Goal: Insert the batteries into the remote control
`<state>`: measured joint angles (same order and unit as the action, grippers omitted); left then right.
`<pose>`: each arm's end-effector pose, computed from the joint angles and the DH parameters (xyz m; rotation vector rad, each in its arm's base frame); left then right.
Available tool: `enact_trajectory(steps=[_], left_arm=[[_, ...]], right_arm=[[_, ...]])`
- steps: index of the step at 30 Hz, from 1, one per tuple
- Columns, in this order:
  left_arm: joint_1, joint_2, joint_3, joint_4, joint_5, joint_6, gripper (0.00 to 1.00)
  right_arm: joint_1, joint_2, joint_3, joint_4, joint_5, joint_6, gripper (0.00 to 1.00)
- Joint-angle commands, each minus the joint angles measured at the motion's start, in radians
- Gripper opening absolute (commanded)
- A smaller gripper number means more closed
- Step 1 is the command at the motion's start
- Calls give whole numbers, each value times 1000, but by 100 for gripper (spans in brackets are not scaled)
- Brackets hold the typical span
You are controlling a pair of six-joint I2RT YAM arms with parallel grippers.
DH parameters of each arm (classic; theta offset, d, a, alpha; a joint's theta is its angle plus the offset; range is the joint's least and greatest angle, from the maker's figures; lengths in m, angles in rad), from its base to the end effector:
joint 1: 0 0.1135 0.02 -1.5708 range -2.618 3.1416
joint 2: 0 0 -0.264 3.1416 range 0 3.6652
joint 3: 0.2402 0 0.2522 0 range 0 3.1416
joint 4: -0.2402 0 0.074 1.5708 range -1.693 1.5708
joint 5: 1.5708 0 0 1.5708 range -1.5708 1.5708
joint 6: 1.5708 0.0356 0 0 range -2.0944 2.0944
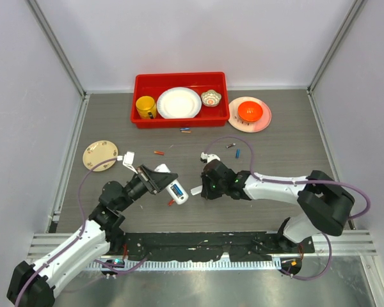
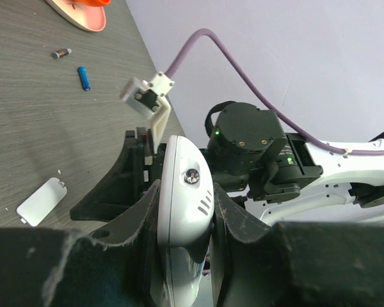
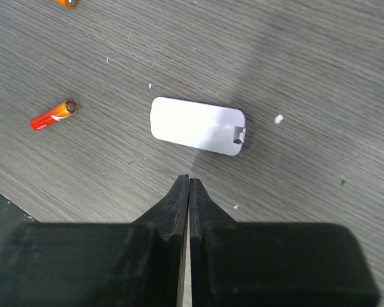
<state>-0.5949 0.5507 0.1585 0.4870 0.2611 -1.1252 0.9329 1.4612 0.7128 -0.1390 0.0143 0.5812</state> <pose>0.1209 -0.0929 0.2237 -0.2059 1.6829 -1.5422 0.1675 0.2252 0.1682 -0.4427 2.5292 0.6138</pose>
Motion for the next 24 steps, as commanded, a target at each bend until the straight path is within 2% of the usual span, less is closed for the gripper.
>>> enact_trajectory(steps=[1,11,22,24], left_arm=[[4,-32,3,-1,9,2,0],[3,-69,-10,-22,9,1,0],[3,-60,-4,-30,1,11,0],[4,-51,-1,-30,-5,15,0]], right_arm=[[17,59,57,72,16,2,5],[18,156,114,91,84,29,1],[14,252,192,75,190,54,1],[14,249,194,90,164,23,5]])
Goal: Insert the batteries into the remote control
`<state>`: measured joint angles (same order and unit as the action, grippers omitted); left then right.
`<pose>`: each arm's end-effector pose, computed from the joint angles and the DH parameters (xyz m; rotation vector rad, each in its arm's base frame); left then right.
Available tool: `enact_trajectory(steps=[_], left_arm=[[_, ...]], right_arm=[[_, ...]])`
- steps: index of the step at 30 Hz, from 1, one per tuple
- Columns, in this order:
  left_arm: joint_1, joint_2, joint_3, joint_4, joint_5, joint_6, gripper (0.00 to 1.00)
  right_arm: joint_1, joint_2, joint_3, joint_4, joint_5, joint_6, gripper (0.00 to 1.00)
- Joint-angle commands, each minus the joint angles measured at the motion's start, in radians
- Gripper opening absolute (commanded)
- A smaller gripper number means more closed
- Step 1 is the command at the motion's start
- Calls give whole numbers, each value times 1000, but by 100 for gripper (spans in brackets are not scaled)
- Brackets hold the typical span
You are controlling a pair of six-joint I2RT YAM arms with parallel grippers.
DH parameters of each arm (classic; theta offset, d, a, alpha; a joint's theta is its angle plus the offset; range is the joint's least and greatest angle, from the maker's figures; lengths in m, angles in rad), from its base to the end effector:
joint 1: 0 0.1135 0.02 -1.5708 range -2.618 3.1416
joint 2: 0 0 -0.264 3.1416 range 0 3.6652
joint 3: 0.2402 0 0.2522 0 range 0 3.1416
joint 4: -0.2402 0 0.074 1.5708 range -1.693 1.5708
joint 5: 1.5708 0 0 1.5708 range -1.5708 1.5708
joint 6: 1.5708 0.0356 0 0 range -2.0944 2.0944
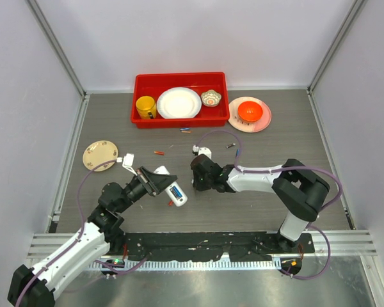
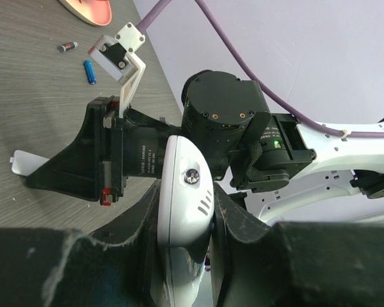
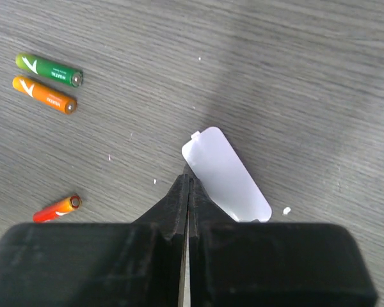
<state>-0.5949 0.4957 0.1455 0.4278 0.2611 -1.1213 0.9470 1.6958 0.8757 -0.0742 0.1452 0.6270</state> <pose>0.1162 -0.0897 0.2198 -0.2089 1.7006 -1.5328 0.1983 0.2667 0.1521 -0.3378 2.4981 0.4984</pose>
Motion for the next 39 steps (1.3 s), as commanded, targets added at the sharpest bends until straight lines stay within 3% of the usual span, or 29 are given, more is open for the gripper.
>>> enact_trajectory(steps=[1,2,5,10,14,19,33,39], left_arm=[[4,9,12,32,-5,12,0],[4,20,14,46,-2,12,0],[4,37,17,84,16,12,0],[3,49,16,117,32,14,0],[4,63,16,138,52,14,0],[4,86,8,166,73,-3,0],[4,76,-15,196,95,-23,0],[3,102,-20,223,96,-28,0]], right_arm=[[-1,-4,26,57,-31,-36,9],[-1,-18,17,69,-67,-58,21],[-1,-103,-26,129,-120,-95,39],[-4,-197,-47,85,-107,-153,52],[-25,-197,-12,-16,-35,-214,54],[-48,-70,107,-185,-13,-337,58],[-88,36,158,-230,-131,-394,60],[-86,41,132,-233,-131,-375,52]])
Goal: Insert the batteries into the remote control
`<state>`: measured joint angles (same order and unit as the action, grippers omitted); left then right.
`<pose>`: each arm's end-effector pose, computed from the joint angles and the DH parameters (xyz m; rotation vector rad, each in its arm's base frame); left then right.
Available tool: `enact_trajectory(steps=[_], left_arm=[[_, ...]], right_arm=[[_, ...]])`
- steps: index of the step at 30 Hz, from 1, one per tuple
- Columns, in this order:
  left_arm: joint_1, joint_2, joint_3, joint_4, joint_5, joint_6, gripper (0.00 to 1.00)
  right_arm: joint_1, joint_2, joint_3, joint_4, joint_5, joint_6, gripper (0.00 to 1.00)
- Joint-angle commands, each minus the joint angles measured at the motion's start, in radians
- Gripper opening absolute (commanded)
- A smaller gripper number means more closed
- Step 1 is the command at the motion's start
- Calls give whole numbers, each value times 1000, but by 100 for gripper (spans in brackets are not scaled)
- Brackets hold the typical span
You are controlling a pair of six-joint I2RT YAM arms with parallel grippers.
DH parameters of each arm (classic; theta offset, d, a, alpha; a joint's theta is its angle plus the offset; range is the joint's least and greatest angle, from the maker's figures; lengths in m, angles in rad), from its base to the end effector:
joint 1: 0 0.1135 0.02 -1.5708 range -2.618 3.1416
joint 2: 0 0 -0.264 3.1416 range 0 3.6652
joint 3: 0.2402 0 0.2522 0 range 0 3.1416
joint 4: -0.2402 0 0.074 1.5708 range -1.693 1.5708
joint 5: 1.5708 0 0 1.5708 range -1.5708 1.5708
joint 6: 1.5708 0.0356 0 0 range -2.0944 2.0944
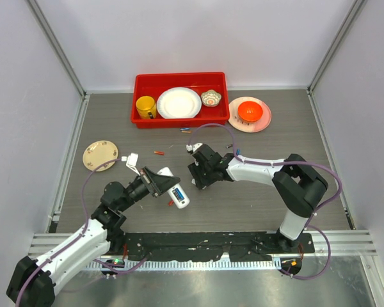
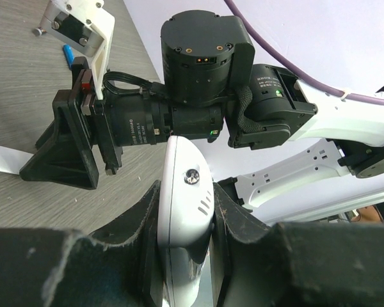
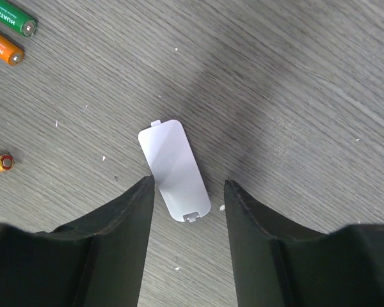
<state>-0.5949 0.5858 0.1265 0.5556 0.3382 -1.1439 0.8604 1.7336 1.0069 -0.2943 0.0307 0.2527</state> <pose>0.1203 -0.0957 0.2150 -0.1521 1.7114 -1.6066 0.2245 0.2593 0.1627 -0.7778 2.5188 0.3584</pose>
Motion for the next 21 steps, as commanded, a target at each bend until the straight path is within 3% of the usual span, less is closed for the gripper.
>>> enact_trajectory(steps=[1,8,15,21], left_arm=[[3,16,1,101,21,-5,0],[4,42,-1,118,21,-10,0],[4,62,1,135,22,-11,0],[4,62,-4,136,24,-13,0]], right_arm=[[-1,1,-4,-12,-17,9,51],[28,-8,-19,-11,-5,69,37],[58,3,1,-43,31,69,48],[62,6,13,-74,63,45,50]])
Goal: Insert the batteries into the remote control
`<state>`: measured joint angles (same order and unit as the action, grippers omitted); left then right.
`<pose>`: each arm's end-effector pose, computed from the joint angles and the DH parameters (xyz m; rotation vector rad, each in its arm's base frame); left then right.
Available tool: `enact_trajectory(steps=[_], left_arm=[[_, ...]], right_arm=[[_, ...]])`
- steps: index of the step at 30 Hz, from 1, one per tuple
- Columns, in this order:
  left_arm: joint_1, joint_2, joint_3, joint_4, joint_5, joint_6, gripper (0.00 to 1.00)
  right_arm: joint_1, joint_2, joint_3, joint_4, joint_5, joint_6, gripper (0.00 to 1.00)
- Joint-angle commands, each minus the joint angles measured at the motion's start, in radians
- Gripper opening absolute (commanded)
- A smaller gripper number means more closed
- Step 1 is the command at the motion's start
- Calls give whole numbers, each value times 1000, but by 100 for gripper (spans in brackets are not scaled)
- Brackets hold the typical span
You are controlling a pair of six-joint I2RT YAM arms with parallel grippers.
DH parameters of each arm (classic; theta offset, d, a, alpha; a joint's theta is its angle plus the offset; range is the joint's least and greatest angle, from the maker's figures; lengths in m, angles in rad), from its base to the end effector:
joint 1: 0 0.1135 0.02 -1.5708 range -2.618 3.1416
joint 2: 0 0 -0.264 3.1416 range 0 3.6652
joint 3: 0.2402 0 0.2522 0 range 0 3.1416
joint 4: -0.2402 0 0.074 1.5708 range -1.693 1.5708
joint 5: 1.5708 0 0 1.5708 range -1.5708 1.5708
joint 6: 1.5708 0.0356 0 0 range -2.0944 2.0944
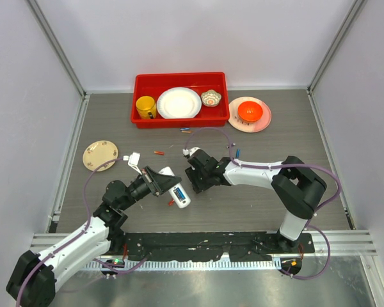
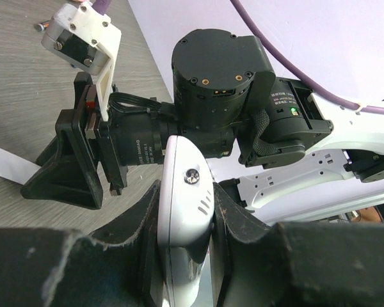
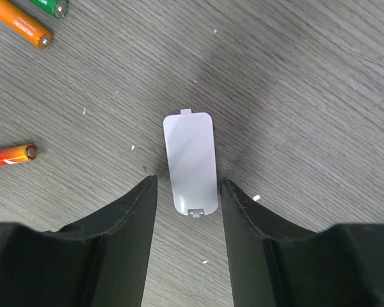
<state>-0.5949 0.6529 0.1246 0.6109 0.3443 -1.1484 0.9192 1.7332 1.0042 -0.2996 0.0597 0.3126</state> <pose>0.1252 -0.0992 0.2111 -0.1562 1.7290 -1.6091 0.2090 0.2705 0.1618 -0.7683 2.5284 0.3599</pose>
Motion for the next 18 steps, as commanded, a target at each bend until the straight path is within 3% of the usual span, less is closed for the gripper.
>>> enact_trajectory(steps=[1,11,18], left_arm=[[4,-4,0,81,15,-8,0],[4,7,1,84,18,-8,0],[3,8,1,84,19,-8,0]], right_arm=[[4,9,20,-73,34,-20,50],[21,58,53,-136,78,-72,47],[38,80,80,-138,97,-82,50]])
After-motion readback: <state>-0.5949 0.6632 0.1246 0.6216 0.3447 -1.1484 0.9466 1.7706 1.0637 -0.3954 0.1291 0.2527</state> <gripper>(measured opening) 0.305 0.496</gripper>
